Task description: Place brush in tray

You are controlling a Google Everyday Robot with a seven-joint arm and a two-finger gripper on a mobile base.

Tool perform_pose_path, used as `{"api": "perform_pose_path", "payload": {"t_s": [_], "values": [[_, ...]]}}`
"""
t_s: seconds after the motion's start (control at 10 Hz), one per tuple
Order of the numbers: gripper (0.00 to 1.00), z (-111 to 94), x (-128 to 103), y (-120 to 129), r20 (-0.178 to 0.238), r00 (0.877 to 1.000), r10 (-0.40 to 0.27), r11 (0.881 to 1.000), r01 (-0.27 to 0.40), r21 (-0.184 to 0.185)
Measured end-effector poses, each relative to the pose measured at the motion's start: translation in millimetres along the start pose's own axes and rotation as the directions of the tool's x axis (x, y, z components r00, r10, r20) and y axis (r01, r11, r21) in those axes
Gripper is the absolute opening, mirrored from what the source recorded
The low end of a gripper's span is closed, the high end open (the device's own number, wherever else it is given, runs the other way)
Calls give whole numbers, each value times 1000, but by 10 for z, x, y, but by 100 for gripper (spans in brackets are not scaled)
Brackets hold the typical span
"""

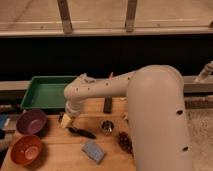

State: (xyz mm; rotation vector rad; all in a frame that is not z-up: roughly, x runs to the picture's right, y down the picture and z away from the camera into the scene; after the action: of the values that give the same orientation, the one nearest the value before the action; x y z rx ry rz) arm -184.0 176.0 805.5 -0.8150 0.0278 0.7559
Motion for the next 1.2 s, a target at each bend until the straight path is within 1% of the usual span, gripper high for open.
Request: {"api": "perform_pose_path", "payload": {"t_s": [0.2, 0.4, 0.7, 0.9, 1.2], "values": [[80, 44, 23, 47, -12, 1000, 5, 1000, -5, -15], [80, 140, 17, 107, -23, 1000, -1, 999, 0, -34], [80, 230, -2, 153, -30, 1000, -5, 999, 4, -49], [80, 269, -12, 155, -37, 999, -5, 999, 3, -51], [80, 395, -27, 186, -71, 997, -6, 999, 3, -44]]}}
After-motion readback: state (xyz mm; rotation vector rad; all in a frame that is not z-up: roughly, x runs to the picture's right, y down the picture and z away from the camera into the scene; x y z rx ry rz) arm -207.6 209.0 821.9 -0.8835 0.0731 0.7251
